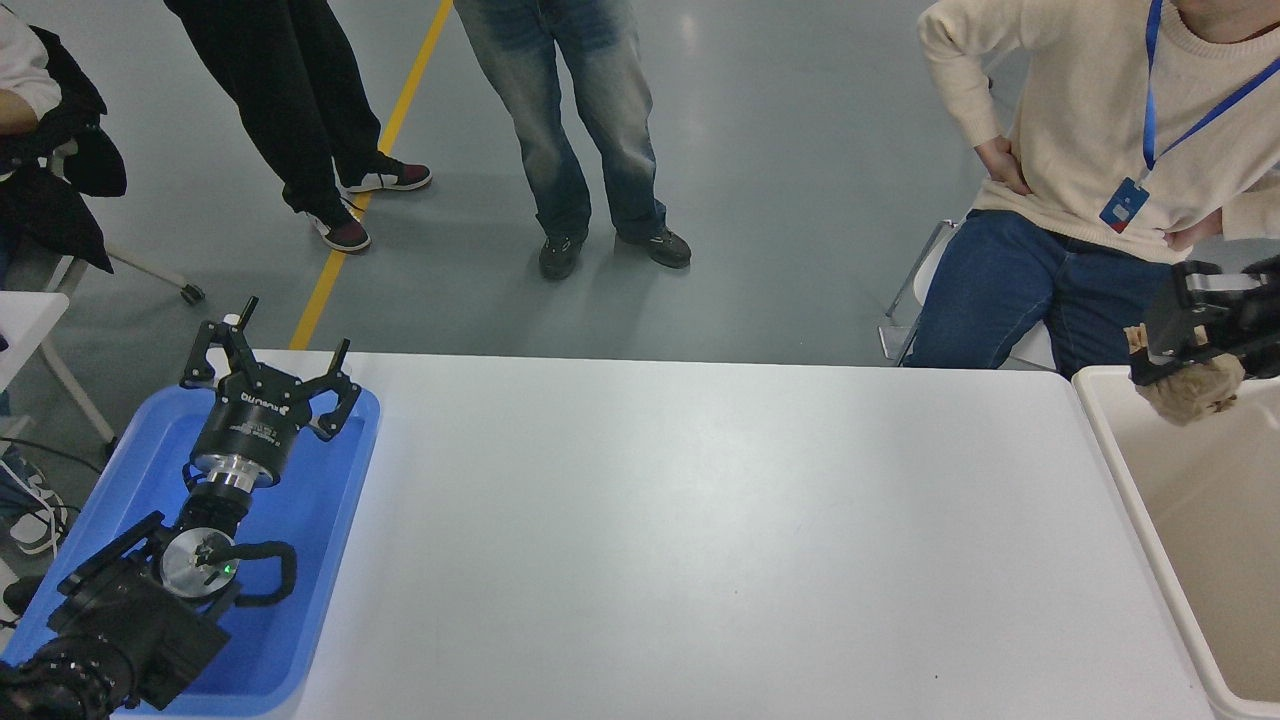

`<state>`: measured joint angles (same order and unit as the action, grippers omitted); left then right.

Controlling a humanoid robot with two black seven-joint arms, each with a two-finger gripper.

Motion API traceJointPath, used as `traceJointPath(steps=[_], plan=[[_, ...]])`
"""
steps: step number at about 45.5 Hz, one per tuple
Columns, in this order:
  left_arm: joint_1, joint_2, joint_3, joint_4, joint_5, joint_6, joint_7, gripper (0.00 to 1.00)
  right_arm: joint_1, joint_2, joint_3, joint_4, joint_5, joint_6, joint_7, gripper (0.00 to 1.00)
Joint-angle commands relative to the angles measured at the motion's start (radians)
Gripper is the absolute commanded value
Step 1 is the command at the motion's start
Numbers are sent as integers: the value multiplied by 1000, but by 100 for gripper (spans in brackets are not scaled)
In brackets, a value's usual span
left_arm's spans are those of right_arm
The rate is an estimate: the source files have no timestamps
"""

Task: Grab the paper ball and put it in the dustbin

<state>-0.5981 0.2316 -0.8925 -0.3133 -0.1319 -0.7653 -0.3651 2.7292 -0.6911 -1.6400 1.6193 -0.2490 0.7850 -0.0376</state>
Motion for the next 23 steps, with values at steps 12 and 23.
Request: traceJointPath(steps=[12,23], plan=[[0,0,0,0,0,0,0,100,-146,-228,-228,-303,-15,0,1,0],[0,0,0,0,0,0,0,100,-583,-295,31,-487,-15,-153,1,0]])
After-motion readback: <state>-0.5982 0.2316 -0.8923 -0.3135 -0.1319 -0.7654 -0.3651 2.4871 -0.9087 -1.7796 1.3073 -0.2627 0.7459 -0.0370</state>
